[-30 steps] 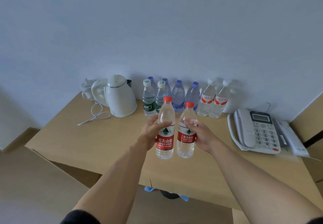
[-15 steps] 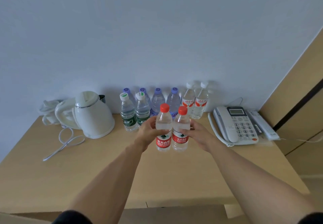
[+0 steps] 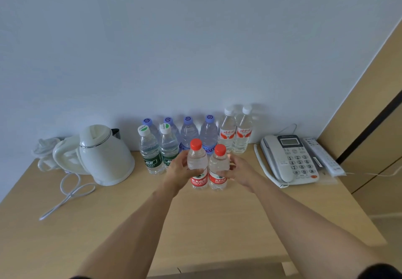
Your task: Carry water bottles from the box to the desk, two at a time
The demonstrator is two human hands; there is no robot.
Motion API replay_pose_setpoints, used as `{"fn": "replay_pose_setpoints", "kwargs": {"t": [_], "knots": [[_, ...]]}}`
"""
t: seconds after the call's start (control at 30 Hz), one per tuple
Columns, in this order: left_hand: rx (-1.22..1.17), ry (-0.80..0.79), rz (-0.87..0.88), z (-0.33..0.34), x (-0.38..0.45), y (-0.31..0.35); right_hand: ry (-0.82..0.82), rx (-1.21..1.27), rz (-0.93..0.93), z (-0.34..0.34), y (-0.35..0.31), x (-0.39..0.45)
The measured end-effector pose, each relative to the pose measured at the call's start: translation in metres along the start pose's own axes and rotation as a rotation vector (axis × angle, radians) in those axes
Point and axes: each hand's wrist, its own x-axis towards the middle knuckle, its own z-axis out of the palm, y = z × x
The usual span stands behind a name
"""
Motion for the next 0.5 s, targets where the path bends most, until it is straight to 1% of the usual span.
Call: {"fn": "replay_pose_setpoints", "kwargs": {"t": [0.17,0.33,0.4,0.5], "knots": [[0.068,0.021,0.017,0.005,0.002,-0.002,0.005,0.032,0.04,-0.004,0.003,-0.001],[0.251,0.038,0.055,0.006,0.0,0.002,0.016,0.019,0.032,-0.004,-0.006,-0.003],[0.336,0.073,0.103,0.008,-0.003,0.007,0.028,-0.005,-0.02,-0.005,-0.013,-0.002],[0.462,0.202,0.249,0.011,-0.006,0.023,0.056,-0.111,-0.088,-0.006,-0.026,0.0]]}}
